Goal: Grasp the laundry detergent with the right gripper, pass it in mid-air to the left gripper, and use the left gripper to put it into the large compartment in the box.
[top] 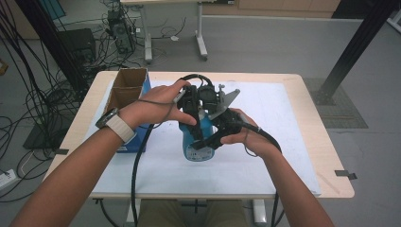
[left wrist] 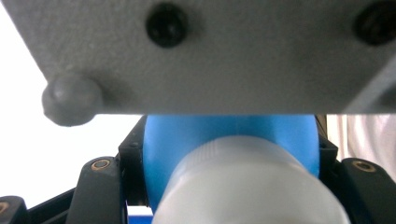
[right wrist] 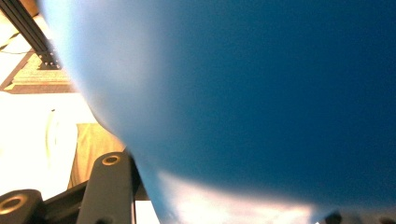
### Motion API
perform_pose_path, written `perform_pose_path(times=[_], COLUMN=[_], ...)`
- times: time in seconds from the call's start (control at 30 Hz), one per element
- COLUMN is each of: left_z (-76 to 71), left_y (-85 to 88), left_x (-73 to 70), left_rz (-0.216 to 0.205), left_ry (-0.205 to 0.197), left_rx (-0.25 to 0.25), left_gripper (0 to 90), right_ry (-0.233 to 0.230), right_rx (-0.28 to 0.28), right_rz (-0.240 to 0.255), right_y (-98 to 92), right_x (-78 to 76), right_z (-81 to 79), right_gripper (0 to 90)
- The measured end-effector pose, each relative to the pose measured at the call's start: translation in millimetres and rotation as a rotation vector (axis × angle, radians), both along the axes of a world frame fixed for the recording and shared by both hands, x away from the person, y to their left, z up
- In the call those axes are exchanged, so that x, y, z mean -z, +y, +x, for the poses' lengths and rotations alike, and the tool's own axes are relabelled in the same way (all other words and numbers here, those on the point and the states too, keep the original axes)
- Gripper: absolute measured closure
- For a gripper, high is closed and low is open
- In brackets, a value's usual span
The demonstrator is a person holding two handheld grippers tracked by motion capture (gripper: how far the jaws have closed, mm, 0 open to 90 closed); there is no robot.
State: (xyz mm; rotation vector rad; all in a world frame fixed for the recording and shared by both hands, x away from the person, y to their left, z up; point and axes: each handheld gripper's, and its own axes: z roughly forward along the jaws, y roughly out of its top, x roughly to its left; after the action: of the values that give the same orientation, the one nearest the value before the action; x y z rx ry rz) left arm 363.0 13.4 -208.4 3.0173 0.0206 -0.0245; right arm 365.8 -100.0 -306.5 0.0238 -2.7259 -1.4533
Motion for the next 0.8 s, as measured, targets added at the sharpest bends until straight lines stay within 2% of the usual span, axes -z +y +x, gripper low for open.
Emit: perform_pose_path(times=[0.8], left_z=[0.3], left_y=[1.2], left_x=[0.4], left_rz=[-0.007], left_ry=[-0.001], left_rx=[-0.006], left_gripper=[37.5], right_ry=[-0.001], right_rx=[0.003], right_rz=[-0.003], right_y=[0.3], right_x=[0.0], right_z=[0.0], right_gripper=[43.4])
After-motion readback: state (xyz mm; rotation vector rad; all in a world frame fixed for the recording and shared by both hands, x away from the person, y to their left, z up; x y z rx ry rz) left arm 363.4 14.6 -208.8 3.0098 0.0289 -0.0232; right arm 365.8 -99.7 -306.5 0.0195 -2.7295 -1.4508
